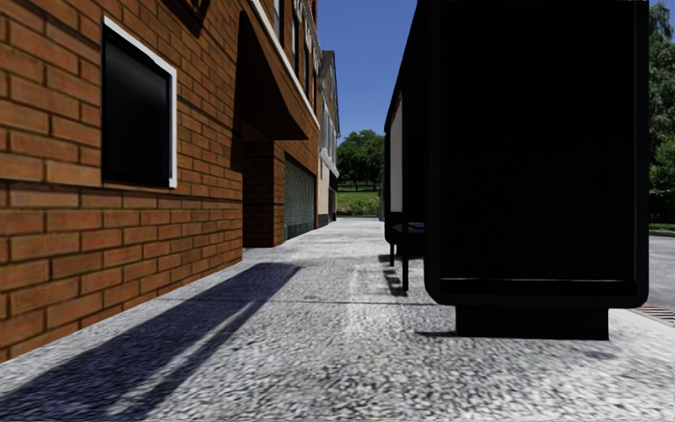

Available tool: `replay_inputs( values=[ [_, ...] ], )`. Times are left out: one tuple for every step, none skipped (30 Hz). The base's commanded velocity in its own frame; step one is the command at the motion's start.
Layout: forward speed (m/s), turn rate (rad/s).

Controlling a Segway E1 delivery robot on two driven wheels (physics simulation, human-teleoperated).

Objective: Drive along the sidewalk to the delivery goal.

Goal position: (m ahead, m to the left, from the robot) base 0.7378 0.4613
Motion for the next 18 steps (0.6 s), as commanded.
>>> replay_inputs(
  values=[
    [1.42, 0.0],
    [1.42, 0.0],
    [1.42, 0.0],
    [1.42, 0.0],
    [1.42, 0.0],
    [1.42, 0.0],
    [1.42, 0.0],
    [1.42, 0.0],
    [1.41, 0.0],
    [1.32, 0.0],
    [1.24, 0.0],
    [1.1, 0.02],
    [0.81, 0.0],
    [0.45, 0.0],
    [0.24, 0.0],
    [0.24, 0.0],
    [0.17, 0.0],
    [0.15, 0.0]
  ],
)
